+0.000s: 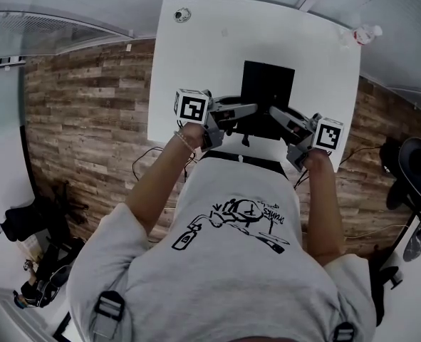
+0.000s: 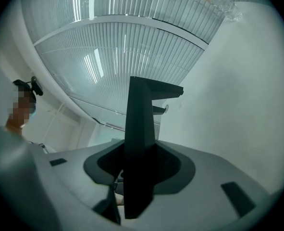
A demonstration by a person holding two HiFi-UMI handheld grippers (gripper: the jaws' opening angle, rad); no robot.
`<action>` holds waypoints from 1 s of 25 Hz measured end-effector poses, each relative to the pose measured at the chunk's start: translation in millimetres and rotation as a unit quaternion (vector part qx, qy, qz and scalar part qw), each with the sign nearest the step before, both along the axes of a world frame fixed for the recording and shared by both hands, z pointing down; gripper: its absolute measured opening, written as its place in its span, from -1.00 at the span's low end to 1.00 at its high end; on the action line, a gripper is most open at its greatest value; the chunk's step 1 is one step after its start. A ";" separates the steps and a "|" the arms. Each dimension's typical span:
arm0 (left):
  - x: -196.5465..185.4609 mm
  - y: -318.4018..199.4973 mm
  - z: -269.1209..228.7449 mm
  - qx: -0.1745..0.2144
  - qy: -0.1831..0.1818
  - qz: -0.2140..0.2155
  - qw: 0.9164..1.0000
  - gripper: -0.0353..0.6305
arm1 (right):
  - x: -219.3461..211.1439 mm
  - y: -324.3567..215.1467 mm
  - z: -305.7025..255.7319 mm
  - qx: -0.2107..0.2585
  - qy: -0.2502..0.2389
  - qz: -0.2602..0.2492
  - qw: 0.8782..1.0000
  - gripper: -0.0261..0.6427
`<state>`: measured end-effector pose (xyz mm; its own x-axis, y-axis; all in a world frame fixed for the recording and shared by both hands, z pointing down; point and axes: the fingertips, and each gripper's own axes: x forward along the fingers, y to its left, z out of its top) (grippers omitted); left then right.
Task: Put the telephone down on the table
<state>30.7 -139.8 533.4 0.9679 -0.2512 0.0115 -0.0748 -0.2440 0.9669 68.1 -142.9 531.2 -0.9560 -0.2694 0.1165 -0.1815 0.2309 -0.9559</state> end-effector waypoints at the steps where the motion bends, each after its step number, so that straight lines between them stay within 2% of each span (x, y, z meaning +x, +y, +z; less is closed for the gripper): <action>1: 1.7 0.9 3.9 -0.002 0.000 0.001 1.000 -0.41 | 1.8 1.0 4.8 -0.001 0.002 0.000 1.000 -0.46; 7: 8.0 0.1 31.5 -0.011 -0.005 0.008 1.000 -0.40 | 8.8 -0.2 32.3 -0.010 0.012 0.004 1.000 -0.46; 11: 13.4 0.6 50.4 -0.020 -0.006 0.008 1.000 -0.40 | 10.6 1.9 45.8 -0.022 -0.010 0.007 1.000 -0.46; 18: 3.2 -2.8 85.3 -0.035 -0.010 0.005 0.999 -0.40 | 0.1 -0.7 80.9 -0.037 -0.009 0.009 0.999 -0.46; 25: 13.3 -0.5 104.3 -0.041 -0.014 0.007 0.999 -0.39 | 9.2 1.8 103.1 -0.044 -0.010 0.013 0.999 -0.46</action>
<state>44.1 -140.3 637.6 0.9705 -0.2339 0.0580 -0.0985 -0.1655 0.9813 77.2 -141.1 634.3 -0.9510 -0.2839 0.1224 -0.1675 0.1404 -0.9758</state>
